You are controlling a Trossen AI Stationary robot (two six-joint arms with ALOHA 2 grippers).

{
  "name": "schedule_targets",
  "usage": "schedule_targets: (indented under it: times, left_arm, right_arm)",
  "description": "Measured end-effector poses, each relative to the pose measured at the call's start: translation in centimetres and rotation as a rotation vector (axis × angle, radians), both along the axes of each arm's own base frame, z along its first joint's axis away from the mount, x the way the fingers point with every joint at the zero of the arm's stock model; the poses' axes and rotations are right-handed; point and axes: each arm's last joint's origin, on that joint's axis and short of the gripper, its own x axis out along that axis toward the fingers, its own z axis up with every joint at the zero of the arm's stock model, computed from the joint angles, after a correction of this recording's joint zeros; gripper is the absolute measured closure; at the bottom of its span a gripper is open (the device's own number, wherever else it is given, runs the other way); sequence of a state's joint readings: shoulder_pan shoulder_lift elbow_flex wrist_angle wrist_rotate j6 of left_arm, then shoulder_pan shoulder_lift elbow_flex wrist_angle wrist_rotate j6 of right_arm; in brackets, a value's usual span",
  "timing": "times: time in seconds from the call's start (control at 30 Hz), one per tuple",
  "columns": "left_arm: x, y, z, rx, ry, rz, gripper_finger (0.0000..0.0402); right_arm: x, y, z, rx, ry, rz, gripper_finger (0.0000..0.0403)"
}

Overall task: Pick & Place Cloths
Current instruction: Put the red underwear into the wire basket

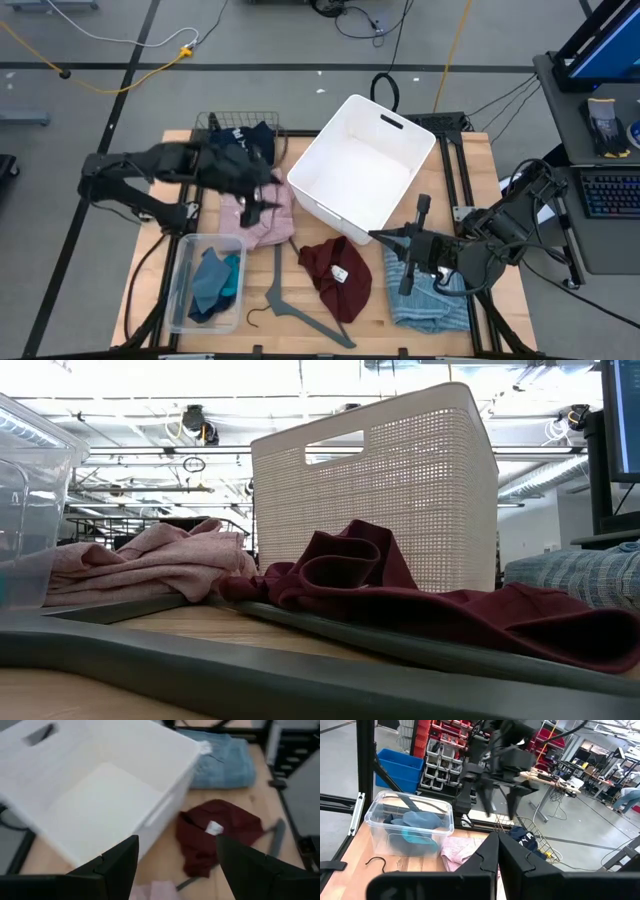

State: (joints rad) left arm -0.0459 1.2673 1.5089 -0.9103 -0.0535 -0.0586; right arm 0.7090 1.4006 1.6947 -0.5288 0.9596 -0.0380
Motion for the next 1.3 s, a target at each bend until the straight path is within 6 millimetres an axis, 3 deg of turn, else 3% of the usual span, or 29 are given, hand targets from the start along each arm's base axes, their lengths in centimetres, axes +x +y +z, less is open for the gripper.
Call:
schedule_targets:
  times: [0.27,0.4,0.7,0.87,1.07,1.3]
  left_arm:
    - [3.3,-4.6,-2.5,0.068,0.067,-0.093,0.0133]
    - [5.2,-6.3,-4.7,0.112,0.139,-0.123,0.0133]
    - [9.1,-8.9,-10.5,0.191,0.320,-0.192,0.0133]
    - [10.5,-9.8,-12.9,0.187,0.374,-0.185,0.0133]
    - [11.4,-11.2,-13.6,0.154,0.315,-0.185,0.0133]
    - [11.5,-12.2,-13.3,0.158,0.250,-0.155,0.0133]
  right_arm:
    - [-0.1,0.1,-0.6,0.014,0.060,0.074,0.0403]
    - [-0.3,0.1,-1.1,0.062,0.095,0.070,0.0403]
    - [-1.8,1.3,-2.3,0.105,0.158,0.084,0.0403]
    - [-2.9,2.5,-4.9,0.072,0.153,0.024,0.0403]
    - [-5.2,2.9,-7.7,0.156,0.159,0.088,0.0403]
    - [-7.8,1.0,-10.3,0.393,0.172,0.320,0.0403]
